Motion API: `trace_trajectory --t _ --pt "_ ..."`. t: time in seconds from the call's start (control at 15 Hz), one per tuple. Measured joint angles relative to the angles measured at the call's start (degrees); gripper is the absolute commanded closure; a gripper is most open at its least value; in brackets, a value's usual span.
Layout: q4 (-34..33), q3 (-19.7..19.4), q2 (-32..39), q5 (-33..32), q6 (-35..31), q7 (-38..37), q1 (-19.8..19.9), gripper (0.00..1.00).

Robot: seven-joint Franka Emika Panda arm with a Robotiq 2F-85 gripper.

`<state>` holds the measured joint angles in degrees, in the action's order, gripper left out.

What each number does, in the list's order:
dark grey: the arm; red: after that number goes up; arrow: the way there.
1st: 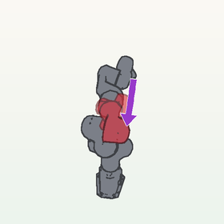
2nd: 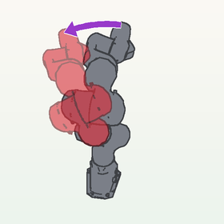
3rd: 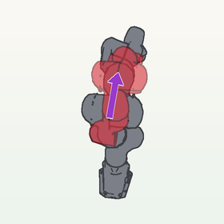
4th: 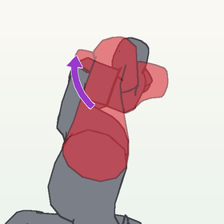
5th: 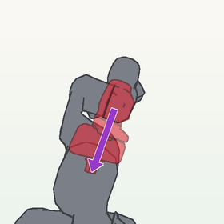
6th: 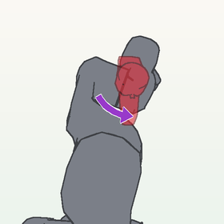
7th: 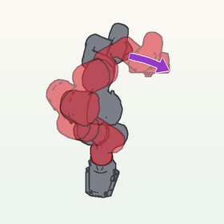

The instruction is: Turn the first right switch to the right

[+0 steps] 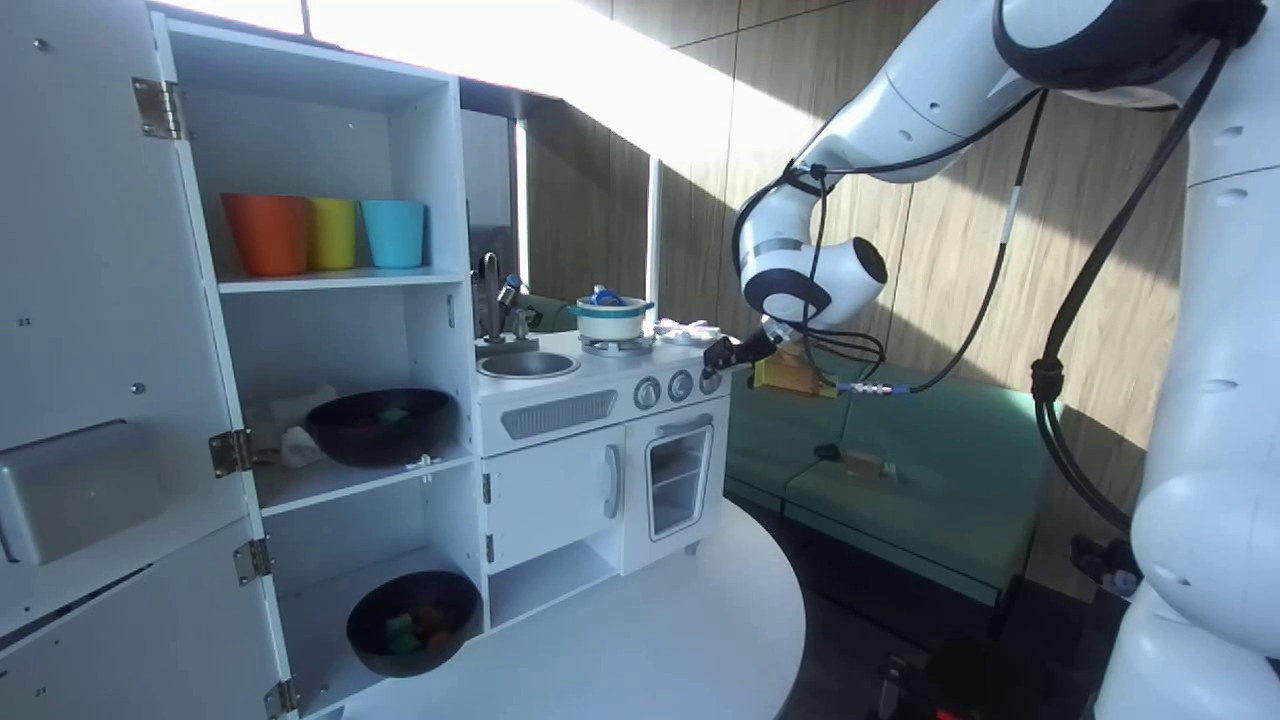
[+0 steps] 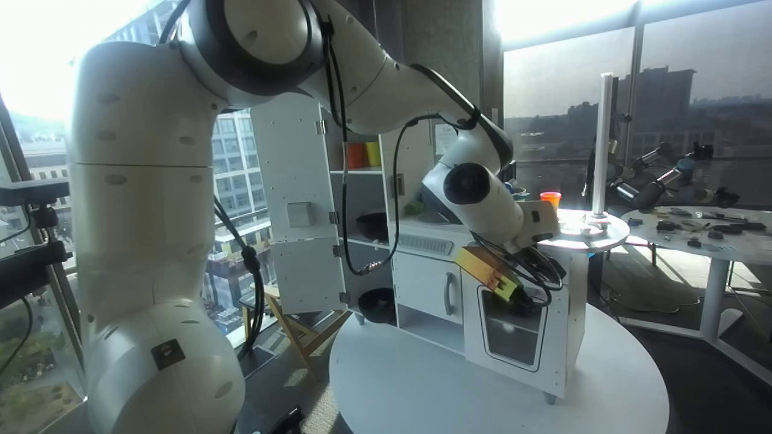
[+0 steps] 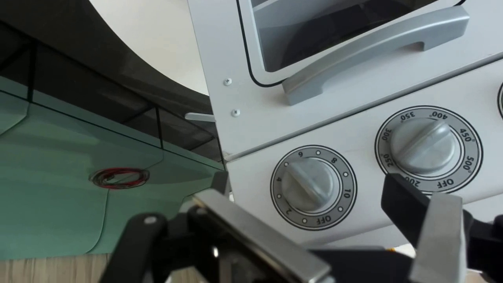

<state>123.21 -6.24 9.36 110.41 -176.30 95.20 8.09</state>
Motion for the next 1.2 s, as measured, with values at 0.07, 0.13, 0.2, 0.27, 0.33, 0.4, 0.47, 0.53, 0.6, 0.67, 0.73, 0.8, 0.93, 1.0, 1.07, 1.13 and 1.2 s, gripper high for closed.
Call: trace_trajectory --t 0.07,0.13,0.2,0.27,0.33,0.4,0.47,0.53,0.6,0.67,0.73,0.8,0.93,1.0,1.07,1.13,1.2 --pt "0.1 -0.1 0.4 0.1 0.3 0.3 0.1 0.00" --pt "0.2 -0.1 0.9 0.1 0.5 0.3 0.1 0.00" --pt "0.3 -0.1 1.4 0.1 0.6 0.3 0.1 0.00" --pt "0.2 -0.1 1.8 0.1 0.6 0.2 0.1 0.00" --pt "0.2 0.0 2.0 0.1 0.7 0.2 0.1 0.00" --pt "0.2 0.0 2.1 0.0 0.7 0.2 0.1 0.00" --pt "0.3 0.0 2.1 0.0 0.7 0.2 0.1 0.00" --pt "0.2 -0.1 2.2 0.3 0.7 0.4 0.1 0.00" --pt "-0.1 -0.3 2.2 2.0 0.6 1.6 0.0 0.00" --pt "-0.6 -0.6 2.1 4.7 0.6 4.0 -0.1 0.00" --pt "-1.1 -1.2 1.9 8.2 0.6 7.4 -0.3 0.00" --pt "-1.7 -2.3 1.7 12.2 0.6 11.4 -0.7 0.00" --pt "-3.0 -5.4 1.2 20.0 0.9 19.8 -2.1 0.00" --pt "-3.2 -7.0 1.0 23.9 1.5 24.1 -2.8 0.00" --pt "-3.2 -8.5 1.0 27.7 2.4 28.5 -3.4 0.00" --pt "-2.9 -10.0 1.1 31.4 3.7 32.9 -4.1 0.00" --pt "-2.2 -11.1 1.2 34.7 5.2 37.2 -4.7 0.00"
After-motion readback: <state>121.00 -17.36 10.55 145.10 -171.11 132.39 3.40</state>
